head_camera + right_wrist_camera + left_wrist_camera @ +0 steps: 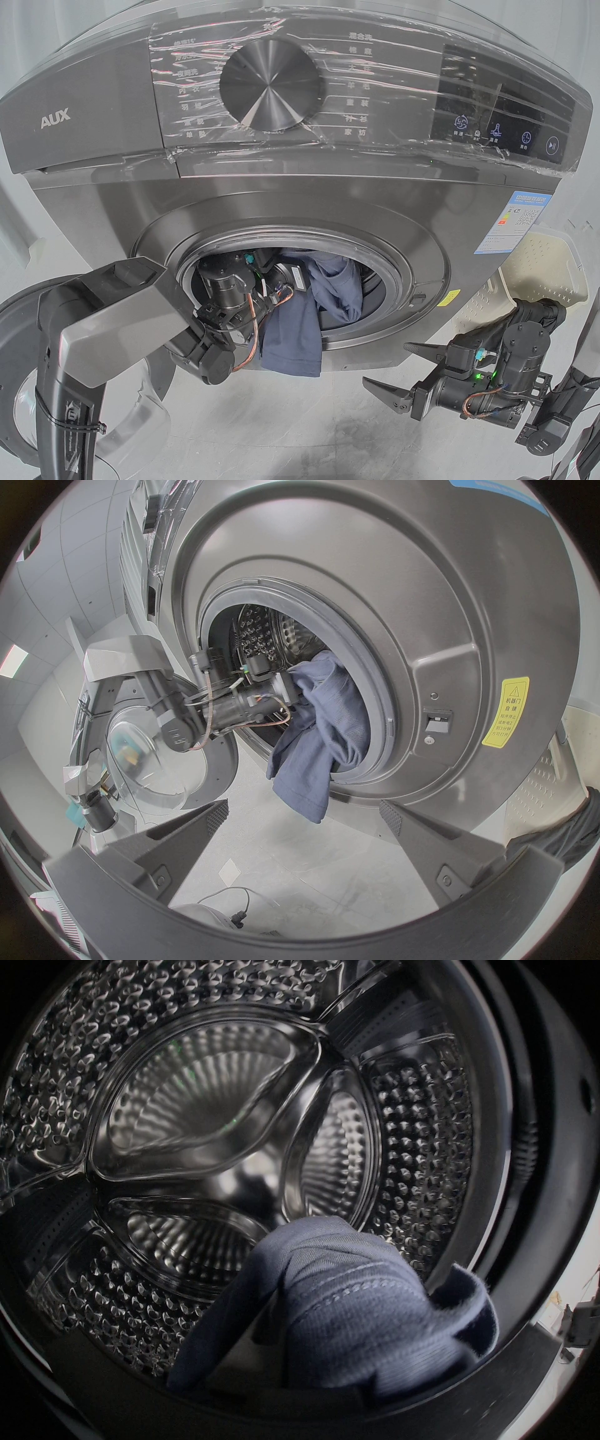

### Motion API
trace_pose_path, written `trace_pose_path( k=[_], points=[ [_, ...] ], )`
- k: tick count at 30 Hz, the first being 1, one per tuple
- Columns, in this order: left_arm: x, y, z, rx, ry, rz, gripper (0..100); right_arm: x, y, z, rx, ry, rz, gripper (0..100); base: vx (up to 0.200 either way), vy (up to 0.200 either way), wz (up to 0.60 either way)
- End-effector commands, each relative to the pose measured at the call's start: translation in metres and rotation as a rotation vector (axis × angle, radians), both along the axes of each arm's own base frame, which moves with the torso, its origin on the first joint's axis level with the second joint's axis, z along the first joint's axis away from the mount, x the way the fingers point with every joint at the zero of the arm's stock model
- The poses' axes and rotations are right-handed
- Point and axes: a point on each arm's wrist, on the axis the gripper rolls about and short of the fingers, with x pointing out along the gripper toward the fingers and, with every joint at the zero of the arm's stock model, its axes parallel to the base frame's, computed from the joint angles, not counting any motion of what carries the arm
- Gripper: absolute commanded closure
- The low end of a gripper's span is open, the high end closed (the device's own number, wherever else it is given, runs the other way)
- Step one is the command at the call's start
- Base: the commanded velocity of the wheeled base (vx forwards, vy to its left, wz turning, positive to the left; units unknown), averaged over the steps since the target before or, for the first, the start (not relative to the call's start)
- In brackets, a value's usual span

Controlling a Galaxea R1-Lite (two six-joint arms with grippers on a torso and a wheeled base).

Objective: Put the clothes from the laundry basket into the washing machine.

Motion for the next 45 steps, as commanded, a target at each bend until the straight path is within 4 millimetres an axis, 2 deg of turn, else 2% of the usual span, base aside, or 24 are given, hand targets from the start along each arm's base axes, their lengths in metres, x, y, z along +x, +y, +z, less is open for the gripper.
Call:
trace_pose_path(
  k=[1, 5, 10, 12, 16, 17, 21, 22, 25, 31, 38, 45],
  points=[
    [0.032, -0.005, -0.018, 0.009, 0.017, 0.03, 100, -0.002, 0.002, -0.001, -0.003, 0.008, 0.011, 0, 0.0, 0.0, 0.0],
    [0.052, -0.004, -0.011, -0.002, 0.005, 0.055, 100, -0.002, 0.003, -0.002, -0.004, 0.009, 0.011, 0, 0.0, 0.0, 0.0],
    [0.073, -0.003, 0.007, -0.063, -0.048, 0.134, 100, -0.002, 0.003, -0.002, -0.005, 0.01, 0.011, 0, 0.0, 0.0, 0.0],
    [0.076, -0.002, 0.014, -0.09, -0.057, 0.151, 100, -0.002, 0.003, -0.002, -0.005, 0.01, 0.011, 0, 0.0, 0.0, 0.0],
    [0.075, 0.0, 0.014, -0.091, -0.042, 0.156, 100, -0.001, 0.003, -0.003, -0.006, 0.011, 0.011, 0, 0.0, 0.0, 0.0],
    [0.073, 0.002, 0.011, -0.086, -0.006, 0.163, 0, -0.001, 0.003, -0.003, -0.007, 0.012, 0.011, 0, 0.0, 0.0, 0.0],
    [0.061, 0.004, 0.016, -0.11, 0.098, 0.144, 0, -0.001, 0.003, -0.003, -0.006, 0.011, 0.011, 0, 0.0, 0.0, 0.0],
    [0.049, 0.006, 0.017, -0.096, 0.205, 0.136, 0, -0.001, 0.003, -0.003, -0.005, 0.01, 0.011, 0, 0.0, 0.0, 0.0],
    [0.031, 0.005, 0.02, -0.043, 0.313, 0.104, 0, -0.001, 0.003, -0.003, -0.006, 0.011, 0.011, 0, 0.0, 0.0, 0.0],
    [0.01, 0.005, 0.016, 0.063, 0.455, 0.082, 0, -0.001, 0.003, -0.003, -0.005, 0.011, 0.012, 0, 0.0, 0.0, 0.0],
    [0.002, 0.007, -0.015, 0.219, 0.502, 0.075, 0, -0.001, 0.003, -0.003, -0.006, 0.013, 0.012, 0, 0.0, 0.0, 0.0],
    [0.013, 0.006, -0.029, 0.24, 0.489, 0.096, 0, -0.002, 0.003, -0.003, -0.007, 0.014, 0.014, 0, 0.0, 0.0, 0.0]
  ],
)
